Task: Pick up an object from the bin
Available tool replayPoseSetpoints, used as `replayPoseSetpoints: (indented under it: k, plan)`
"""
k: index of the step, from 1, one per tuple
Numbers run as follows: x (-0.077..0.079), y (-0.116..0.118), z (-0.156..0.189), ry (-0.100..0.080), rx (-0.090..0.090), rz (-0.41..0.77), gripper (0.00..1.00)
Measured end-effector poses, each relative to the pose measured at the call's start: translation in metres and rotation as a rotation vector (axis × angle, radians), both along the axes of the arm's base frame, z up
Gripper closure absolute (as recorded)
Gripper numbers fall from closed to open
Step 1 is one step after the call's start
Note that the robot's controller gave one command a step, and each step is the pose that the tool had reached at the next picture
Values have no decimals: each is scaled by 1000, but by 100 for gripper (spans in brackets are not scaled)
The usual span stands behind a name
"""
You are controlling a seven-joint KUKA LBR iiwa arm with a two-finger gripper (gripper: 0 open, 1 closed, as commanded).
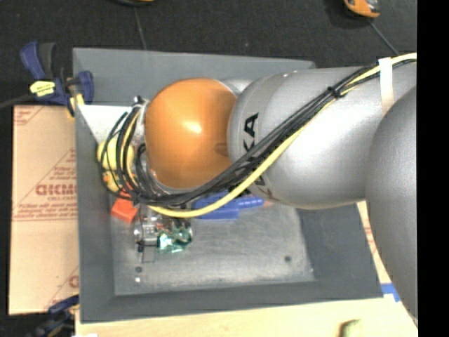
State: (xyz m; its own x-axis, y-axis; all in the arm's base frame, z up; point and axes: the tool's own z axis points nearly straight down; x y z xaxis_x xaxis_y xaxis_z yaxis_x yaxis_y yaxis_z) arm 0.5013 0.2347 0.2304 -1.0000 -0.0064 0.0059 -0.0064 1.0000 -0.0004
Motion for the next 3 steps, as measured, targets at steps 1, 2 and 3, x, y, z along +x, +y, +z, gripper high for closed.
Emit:
replayPoseSetpoints:
  k: [1, 2, 3]
  plan:
    - [2, -2, 5, -8, 2, -6, 0]
    - [-6, -26, 41, 0, 0, -101, 0]
    - [2, -24, 69, -9, 1, -41, 0]
